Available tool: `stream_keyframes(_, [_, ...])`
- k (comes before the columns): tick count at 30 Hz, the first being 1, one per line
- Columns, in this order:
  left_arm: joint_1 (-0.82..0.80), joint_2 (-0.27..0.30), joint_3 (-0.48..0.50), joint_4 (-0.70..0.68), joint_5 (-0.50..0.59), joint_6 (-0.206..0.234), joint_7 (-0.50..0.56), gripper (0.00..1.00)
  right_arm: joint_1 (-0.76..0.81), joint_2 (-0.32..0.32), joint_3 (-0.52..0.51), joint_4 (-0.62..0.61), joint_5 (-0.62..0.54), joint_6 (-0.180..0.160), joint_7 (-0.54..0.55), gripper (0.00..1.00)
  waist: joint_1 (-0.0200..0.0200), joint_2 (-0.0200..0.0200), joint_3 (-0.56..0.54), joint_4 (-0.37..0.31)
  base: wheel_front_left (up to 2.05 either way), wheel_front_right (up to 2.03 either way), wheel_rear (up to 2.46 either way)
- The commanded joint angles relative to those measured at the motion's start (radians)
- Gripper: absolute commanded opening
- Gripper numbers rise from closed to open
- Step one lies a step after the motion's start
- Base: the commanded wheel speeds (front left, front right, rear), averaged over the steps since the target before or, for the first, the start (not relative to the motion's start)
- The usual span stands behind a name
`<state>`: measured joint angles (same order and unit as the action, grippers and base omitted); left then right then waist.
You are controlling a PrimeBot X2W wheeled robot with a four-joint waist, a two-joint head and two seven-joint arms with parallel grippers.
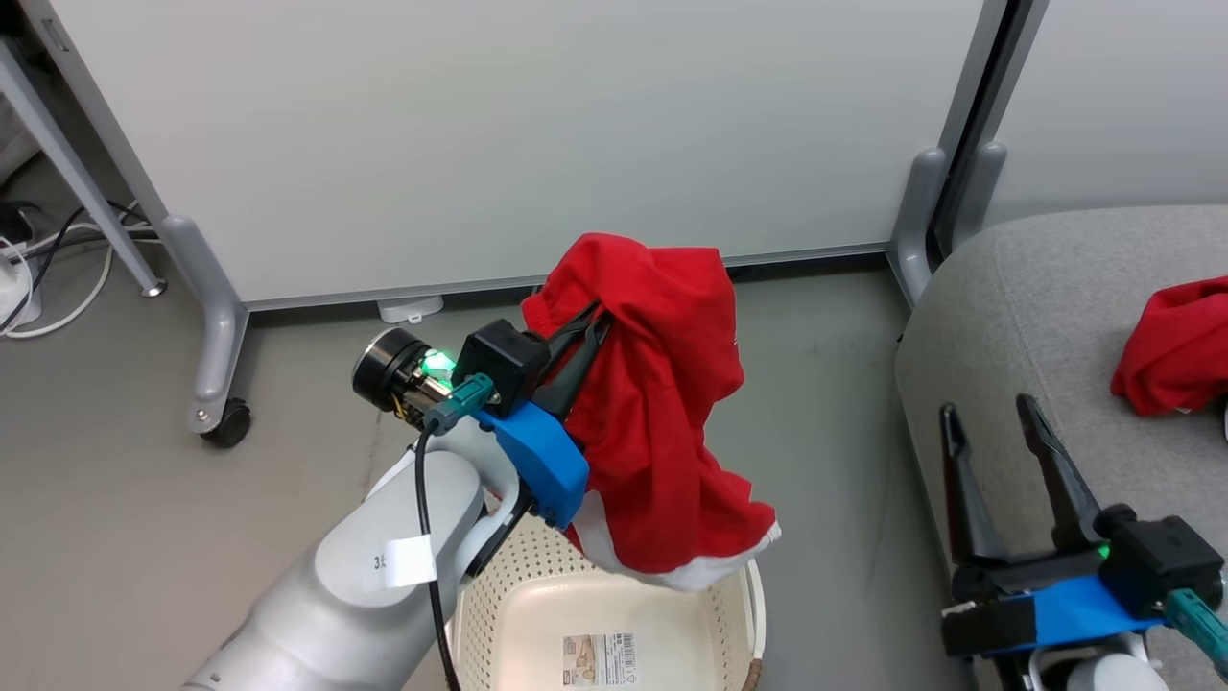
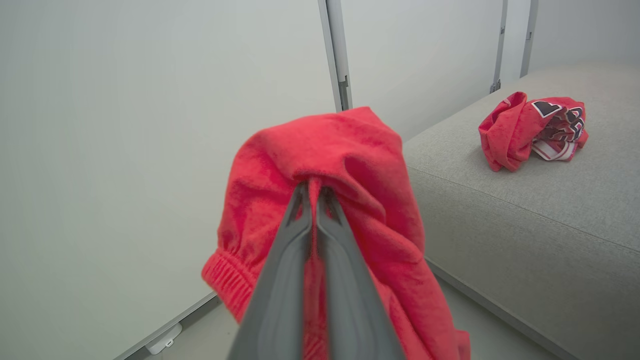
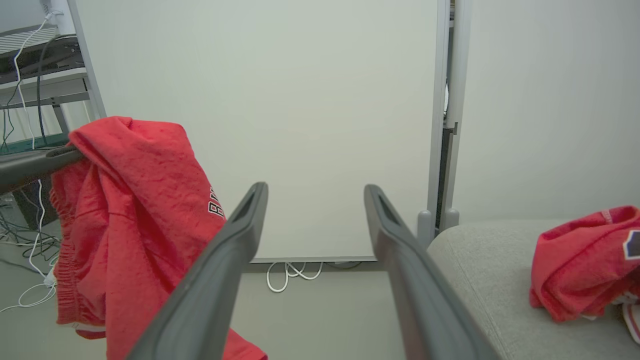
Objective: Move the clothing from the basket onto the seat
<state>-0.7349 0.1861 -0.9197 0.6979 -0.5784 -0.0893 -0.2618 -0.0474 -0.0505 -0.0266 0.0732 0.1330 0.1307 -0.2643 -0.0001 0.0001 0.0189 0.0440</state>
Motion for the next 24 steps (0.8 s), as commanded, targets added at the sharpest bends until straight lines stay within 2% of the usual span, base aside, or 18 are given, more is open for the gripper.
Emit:
stream_keyframes(1, [-0.007, -0.002, 0.001, -0.006, 0.007, 0.001, -0.005, 0.0, -0.023, 0.0, 0.012, 0.0, -0.006, 0.0, 0.0, 1.0, 0.0001, -0.0001, 0.003, 0.004, 0.0, 0.0, 0.0])
stream_keyframes(7, [-0.041, -0.01, -0.002, -0.02, 0.012, 0.003, -0.004, 0.0, -0.108, -0.01, 0.12, 0.024, -0.006, 0.0, 0.0, 1.0, 0.0001, -0.0001, 0.034, 0.022, 0.0, 0.0, 0.0])
stream_keyframes(15, [-0.08, -0.024, -0.005, -0.035, 0.024, 0.006, -0.004, 0.0, -0.259, -0.018, 0.286, 0.13, -0.022, 0.0, 0.0, 1.0, 0.0001, -0.0001, 0.087, 0.044, 0.0, 0.0, 0.0])
stream_keyframes(24, [-0.124, -0.063, -0.007, -0.057, 0.042, -0.006, -0.005, 0.0, -0.398, -0.008, 0.356, 0.314, -0.037, 0.0, 0.0, 1.0, 0.0001, -0.0001, 0.144, 0.093, 0.0, 0.0, 0.0])
